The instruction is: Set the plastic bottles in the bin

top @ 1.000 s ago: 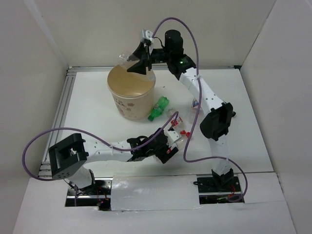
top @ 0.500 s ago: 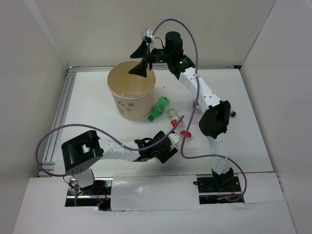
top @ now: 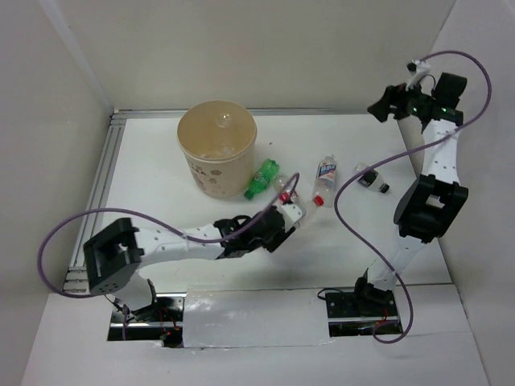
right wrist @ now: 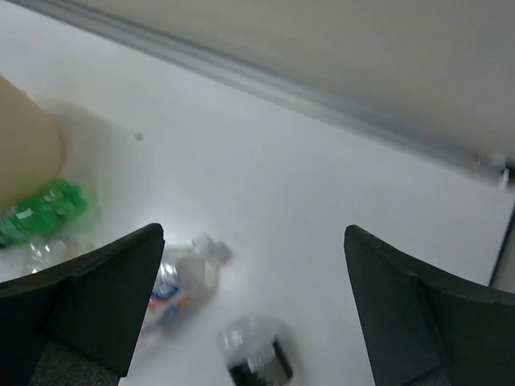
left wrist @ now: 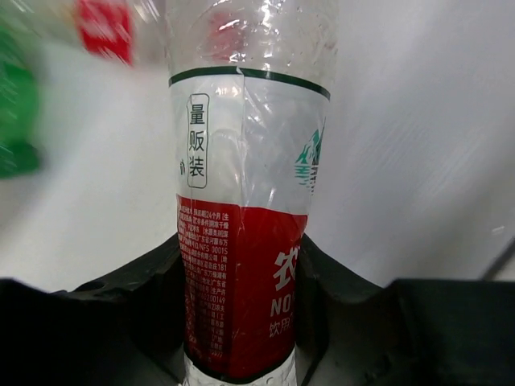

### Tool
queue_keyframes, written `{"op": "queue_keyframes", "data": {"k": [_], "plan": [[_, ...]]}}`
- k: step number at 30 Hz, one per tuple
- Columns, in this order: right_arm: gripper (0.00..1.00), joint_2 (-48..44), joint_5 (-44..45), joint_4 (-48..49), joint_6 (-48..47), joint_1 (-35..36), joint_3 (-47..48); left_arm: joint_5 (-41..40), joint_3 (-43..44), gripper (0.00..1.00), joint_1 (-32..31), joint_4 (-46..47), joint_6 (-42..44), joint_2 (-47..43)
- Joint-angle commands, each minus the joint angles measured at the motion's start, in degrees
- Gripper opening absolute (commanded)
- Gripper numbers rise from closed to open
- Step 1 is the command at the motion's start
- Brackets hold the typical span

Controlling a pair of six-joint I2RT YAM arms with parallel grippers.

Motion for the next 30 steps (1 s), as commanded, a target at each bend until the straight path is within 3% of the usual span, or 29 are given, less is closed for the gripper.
{"op": "queue_keyframes", "data": {"k": [1,5,7,8,9,10,11,12,13,15,17,18,21,24,25,28,30], "plan": [[1.00,-2.95,3.20,-15.03,-10.62,-1.95,-5.47,-2.48,7.59,0.00,3.94,1.37,2.18,-10.44],[1.00,-4.43,10.32,-13.31,-14.94,-3.45,-16.61,-2.74,13.13,0.02,12.65,2.59,2.88,-16.77],[0.80,-5.23,13.49,-10.93,-15.65,-3.45,-19.89,-3.44,15.94,0.05,17.84,4.87,2.88,-17.40],[0.51,-5.23,14.89,-10.40,-16.44,-3.45,-22.78,-4.23,18.13,0.05,21.25,6.27,2.88,-16.88],[0.51,-5.23,15.69,-10.40,-16.45,-3.45,-22.80,-4.24,18.15,0.05,22.50,7.07,2.88,-16.88],[0.28,-4.01,16.57,-10.40,-16.97,-3.45,-22.81,-6.76,18.85,0.05,23.91,7.77,2.36,-16.18],[0.28,-3.22,17.18,-11.18,-17.58,-3.45,-22.81,-7.40,20.24,0.07,25.14,7.78,2.35,-15.48],[0.33,-2.51,18.76,-11.71,-17.59,-3.45,-22.81,-8.62,20.26,0.10,27.33,7.78,2.35,-13.73],[0.56,-1.29,18.77,-12.58,-18.11,-3.45,-22.81,-10.55,21.13,0.10,28.39,8.39,1.74,-12.84],[0.78,-0.67,19.65,-12.59,-18.82,-3.98,-22.81,-11.61,21.66,0.16,30.15,7.78,1.21,-11.08],[0.92,-0.66,21.40,-11.64,-20.75,-3.98,-24.64,-13.47,21.66,0.23,32.00,7.26,1.21,-8.88],[1.00,-1.36,21.93,-10.76,-20.75,-3.98,-25.35,-14.16,21.66,0.34,32.70,6.47,0.60,-8.18],[1.00,-1.36,21.94,-10.22,-22.07,-3.46,-25.35,-13.64,21.66,0.52,34.47,3.14,-1.51,-6.94],[1.00,-0.23,21.94,-11.88,-24.61,-2.85,-25.35,-12.59,19.30,0.77,35.08,3.12,-2.13,-8.52],[1.00,-0.22,22.63,-11.89,-25.75,-2.23,-25.96,-12.07,18.16,0.99,35.08,2.60,-2.13,-9.74],[1.00,0.31,24.48,-11.89,-27.60,-1.09,-27.46,-11.36,18.15,1.00,35.08,2.60,-0.82,-11.86],[0.95,1.53,25.53,-11.89,-29.27,-0.56,-28.16,-11.36,18.15,1.00,32.28,3.12,2.15,-13.79]]}}
